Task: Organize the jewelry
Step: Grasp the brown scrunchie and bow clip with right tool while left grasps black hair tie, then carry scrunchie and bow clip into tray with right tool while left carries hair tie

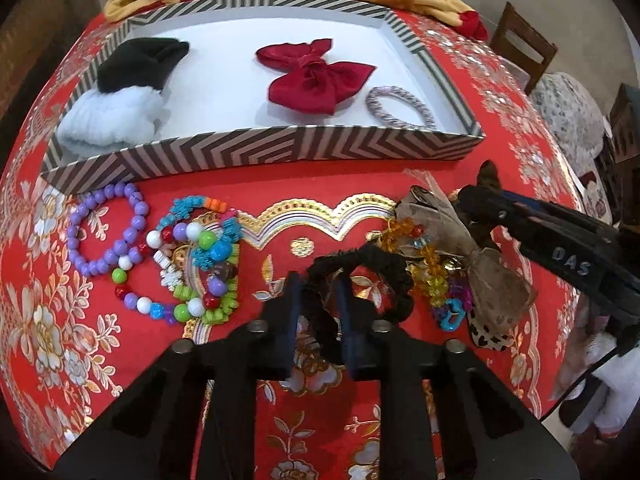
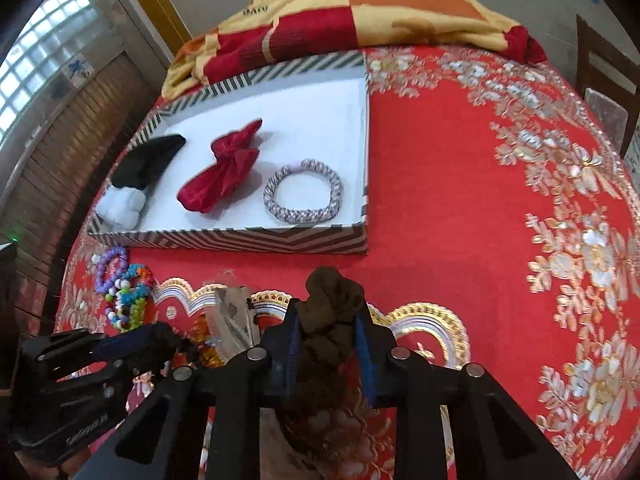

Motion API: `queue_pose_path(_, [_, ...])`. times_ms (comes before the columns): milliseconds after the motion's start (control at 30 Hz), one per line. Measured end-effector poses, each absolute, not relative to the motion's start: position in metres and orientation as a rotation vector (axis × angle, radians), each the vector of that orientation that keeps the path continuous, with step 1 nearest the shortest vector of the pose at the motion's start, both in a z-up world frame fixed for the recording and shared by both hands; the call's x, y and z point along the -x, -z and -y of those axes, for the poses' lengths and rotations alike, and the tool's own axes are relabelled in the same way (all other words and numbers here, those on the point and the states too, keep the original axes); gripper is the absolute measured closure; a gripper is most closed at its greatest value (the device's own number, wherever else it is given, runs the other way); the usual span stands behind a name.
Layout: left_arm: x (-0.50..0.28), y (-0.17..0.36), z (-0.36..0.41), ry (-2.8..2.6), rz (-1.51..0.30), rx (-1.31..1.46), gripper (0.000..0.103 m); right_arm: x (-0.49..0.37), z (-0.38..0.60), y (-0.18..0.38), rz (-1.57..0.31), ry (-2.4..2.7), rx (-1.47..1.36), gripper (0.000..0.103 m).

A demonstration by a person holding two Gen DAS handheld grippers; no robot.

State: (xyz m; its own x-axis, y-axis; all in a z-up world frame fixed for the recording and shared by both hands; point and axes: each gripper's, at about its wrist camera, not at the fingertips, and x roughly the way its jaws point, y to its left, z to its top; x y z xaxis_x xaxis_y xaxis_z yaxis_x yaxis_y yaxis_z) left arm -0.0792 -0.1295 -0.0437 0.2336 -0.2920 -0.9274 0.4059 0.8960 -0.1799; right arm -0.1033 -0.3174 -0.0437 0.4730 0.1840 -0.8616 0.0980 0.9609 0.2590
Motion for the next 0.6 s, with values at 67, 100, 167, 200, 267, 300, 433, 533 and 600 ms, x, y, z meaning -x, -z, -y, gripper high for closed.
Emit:
queue_pose_path(67, [0.082,0.04,0.129,0.499,-1.242,-0.097,0.093,0.111,0.321,0.032,-1.055,-0.061,-0.304,0.08])
queue_pose_path(100, [0.082,0.037,0.129,0.506,-1.239,-0.09,0.094,0.116,0.324,0.024,-1.032,-0.063,-0.309,0.08])
queue_pose_path(167, [0.084,0.031,0.126,0.513,-1.229,-0.076,0.094,0.124,0.328,0.014,-1.011,-0.065,-0.315,0.08])
queue_pose_path(200, [0.084,0.028,0.124,0.511,-1.222,-0.067,0.094,0.127,0.33,0.009,-1.0,-0.066,-0.321,0.08])
queue_pose_path(267, [0.085,0.023,0.12,0.507,-1.22,-0.049,0.095,0.133,0.333,-0.001,-0.98,-0.067,-0.328,0.08])
queue_pose_path(300, [0.085,0.02,0.117,0.505,-1.217,-0.04,0.095,0.136,0.335,-0.007,-0.969,-0.069,-0.328,0.08])
queue_pose_path(433, [0.088,0.007,0.111,0.489,-1.188,-0.021,0.095,0.145,0.336,-0.025,-0.933,-0.07,-0.318,0.08])
queue_pose_path(533, [0.091,0.0,0.107,0.483,-1.173,-0.012,0.095,0.151,0.337,-0.037,-0.91,-0.07,-0.309,0.08])
queue_pose_path(600, [0.094,-0.006,0.105,0.479,-1.163,-0.005,0.095,0.154,0.339,-0.043,-0.894,-0.071,-0.311,0.08])
